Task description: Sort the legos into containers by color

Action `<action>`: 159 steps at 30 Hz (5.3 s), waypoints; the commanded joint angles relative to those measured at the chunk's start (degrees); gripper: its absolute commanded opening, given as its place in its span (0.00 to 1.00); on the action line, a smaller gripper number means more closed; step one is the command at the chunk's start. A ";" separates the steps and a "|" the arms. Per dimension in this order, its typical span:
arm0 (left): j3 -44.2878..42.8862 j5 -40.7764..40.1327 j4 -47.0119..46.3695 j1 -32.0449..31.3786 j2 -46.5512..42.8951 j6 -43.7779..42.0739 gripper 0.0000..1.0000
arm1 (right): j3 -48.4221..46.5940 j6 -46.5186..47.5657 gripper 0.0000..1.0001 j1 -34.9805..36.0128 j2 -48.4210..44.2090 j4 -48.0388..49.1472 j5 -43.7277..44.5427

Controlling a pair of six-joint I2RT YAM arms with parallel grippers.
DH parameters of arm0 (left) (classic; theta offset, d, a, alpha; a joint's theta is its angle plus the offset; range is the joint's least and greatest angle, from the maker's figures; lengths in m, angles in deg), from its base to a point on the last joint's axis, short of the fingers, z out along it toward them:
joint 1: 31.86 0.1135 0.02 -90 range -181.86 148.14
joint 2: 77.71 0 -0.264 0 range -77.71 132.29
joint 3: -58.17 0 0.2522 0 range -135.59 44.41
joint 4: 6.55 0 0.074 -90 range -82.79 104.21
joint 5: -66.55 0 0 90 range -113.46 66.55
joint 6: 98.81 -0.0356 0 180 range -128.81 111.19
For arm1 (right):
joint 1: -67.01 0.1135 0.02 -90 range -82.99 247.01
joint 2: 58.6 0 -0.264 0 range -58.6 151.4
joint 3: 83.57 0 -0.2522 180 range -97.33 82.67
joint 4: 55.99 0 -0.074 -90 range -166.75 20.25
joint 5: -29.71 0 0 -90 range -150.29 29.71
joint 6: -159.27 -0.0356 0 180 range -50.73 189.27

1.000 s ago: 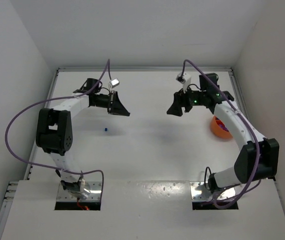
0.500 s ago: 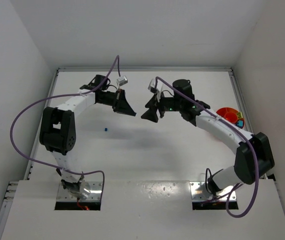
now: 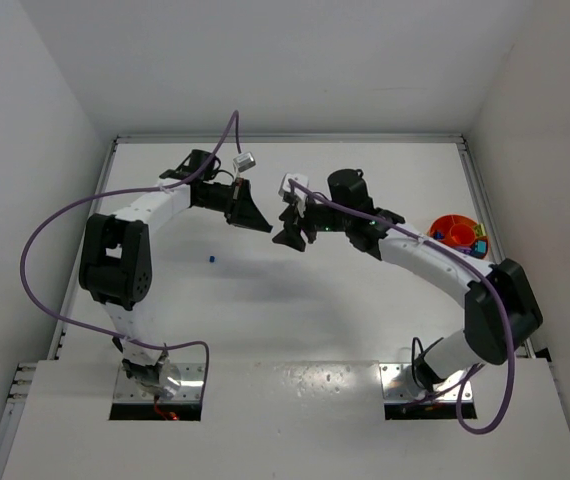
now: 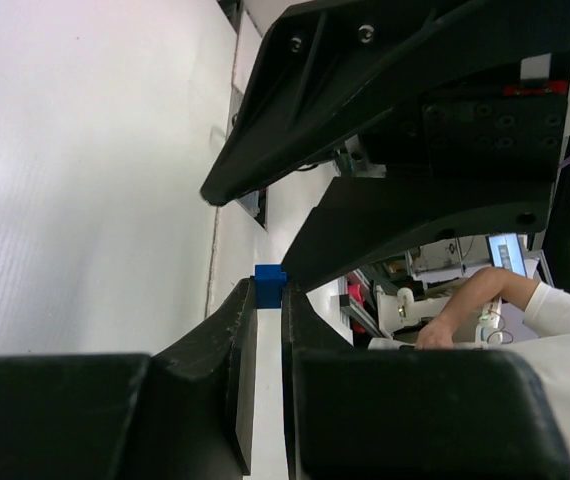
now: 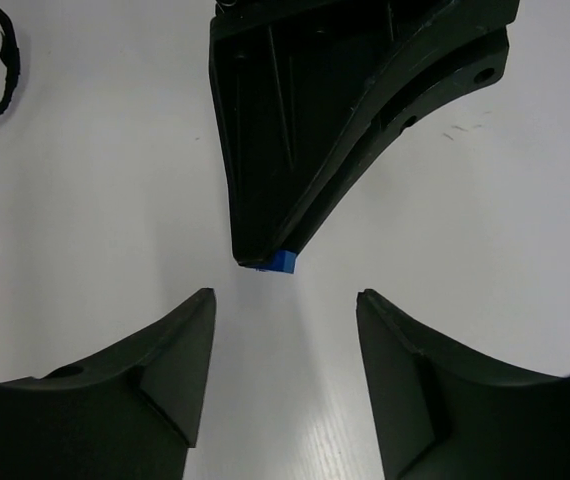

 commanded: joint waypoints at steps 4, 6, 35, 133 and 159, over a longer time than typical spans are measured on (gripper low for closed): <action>-1.39 6.01 -0.42 -0.49 -2.38 -1.88 0.00 | -1.20 1.96 0.53 2.22 1.26 4.86 2.02; -1.39 6.01 -0.42 -0.49 -2.38 -1.88 0.00 | -1.20 1.96 0.52 2.74 1.26 5.48 2.55; -0.86 5.48 -0.42 -0.49 0.95 -0.21 0.00 | -1.73 1.43 0.41 3.80 0.20 6.00 7.65; -7.62 -30.64 0.63 5.39 2.98 -1.09 0.89 | 0.91 -11.39 0.00 -17.73 -26.25 -46.20 46.49; -16.15 -33.72 7.48 4.78 9.13 -1.09 1.00 | -15.53 -24.84 0.00 -37.59 -1.56 -53.31 50.10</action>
